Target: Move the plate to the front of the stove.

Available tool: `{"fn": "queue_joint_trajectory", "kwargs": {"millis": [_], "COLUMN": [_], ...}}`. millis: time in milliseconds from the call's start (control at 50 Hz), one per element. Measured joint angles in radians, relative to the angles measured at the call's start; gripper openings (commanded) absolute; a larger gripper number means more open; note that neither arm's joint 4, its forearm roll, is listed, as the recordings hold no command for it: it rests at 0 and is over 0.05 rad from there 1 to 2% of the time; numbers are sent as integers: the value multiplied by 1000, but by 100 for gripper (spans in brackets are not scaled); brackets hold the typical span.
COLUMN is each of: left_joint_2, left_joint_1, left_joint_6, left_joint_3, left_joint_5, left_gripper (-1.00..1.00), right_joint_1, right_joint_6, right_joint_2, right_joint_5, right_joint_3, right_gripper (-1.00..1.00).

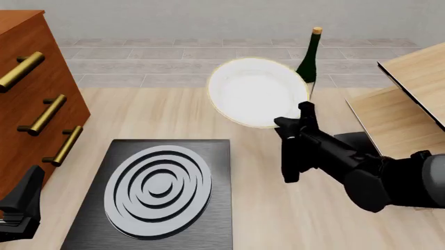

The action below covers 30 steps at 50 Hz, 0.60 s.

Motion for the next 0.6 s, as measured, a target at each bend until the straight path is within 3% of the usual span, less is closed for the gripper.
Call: {"fn": "queue_joint_trajectory", "kwargs": {"millis": [600], "left_joint_2": [0], "left_joint_1": [0], "left_joint_6": [0], "left_joint_3": [0], "left_joint_5": [0], "left_gripper": [100], "right_joint_1": [101], "right_joint_6": [27], "right_joint_2": [-29], "right_joint_5": [340], "right_joint_3": [-245], "right_gripper": [-100]}}
